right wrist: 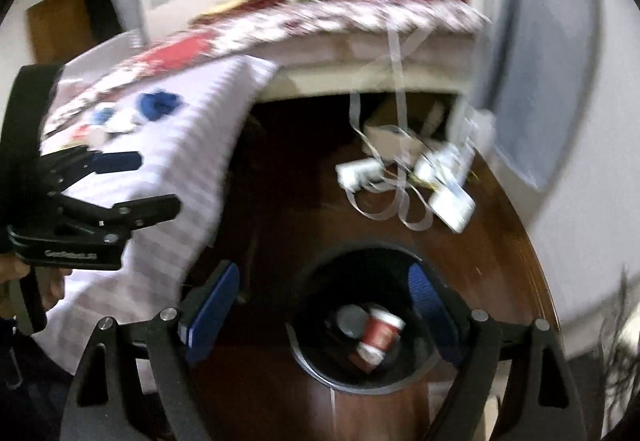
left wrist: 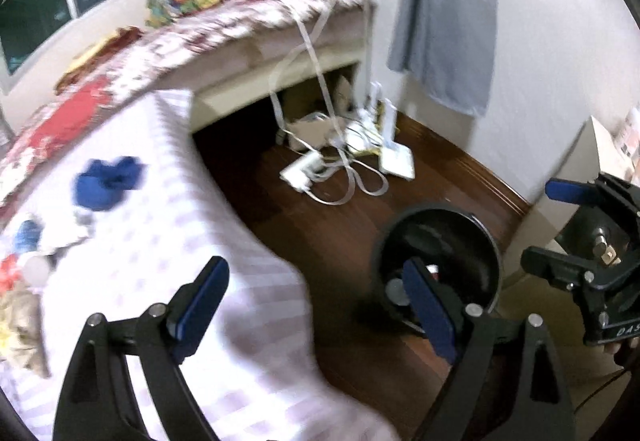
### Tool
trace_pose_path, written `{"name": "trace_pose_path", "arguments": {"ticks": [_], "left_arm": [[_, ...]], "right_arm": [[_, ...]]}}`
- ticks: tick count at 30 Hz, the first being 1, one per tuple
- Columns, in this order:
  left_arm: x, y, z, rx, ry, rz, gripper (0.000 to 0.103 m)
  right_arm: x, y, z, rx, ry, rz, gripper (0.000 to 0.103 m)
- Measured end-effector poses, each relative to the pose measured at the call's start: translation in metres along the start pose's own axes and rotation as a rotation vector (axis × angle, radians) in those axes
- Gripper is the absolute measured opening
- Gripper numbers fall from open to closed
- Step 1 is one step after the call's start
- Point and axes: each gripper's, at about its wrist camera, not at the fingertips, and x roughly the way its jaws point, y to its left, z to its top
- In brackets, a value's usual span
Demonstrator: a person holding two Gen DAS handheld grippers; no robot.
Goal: Collect trash
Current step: 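Move both tools back over the table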
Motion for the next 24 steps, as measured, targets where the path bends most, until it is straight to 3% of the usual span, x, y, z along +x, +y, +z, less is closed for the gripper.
{"name": "trace_pose_path", "arguments": {"ticks": [4, 9, 15, 24], "left_arm": [[-0.021, 0.044, -0.011, -0.073, -0.019, 0.066, 0.090], [-0.042, 0.096, -0.036, -0.172, -0.028, 0.207, 0.090], [-0.062, 0.156, -0.072, -0.288, -0.022, 0.286, 0.090], [-0.088, 0.225, -0.113, -0.432, -0.092, 0.435, 0.090]], "right_arm": [[0.003, 0.045, 0.022, -0.076, -0.028, 0.057, 0.088], [0.014, 0.100, 0.053, -0.144, -0.047, 0.099, 0.088], [0.027, 0.161, 0.076, -0.212, -0.028, 0.149, 0.088], [0.042, 0.233, 0.103, -0.319, -0.022, 0.181, 0.088]]}}
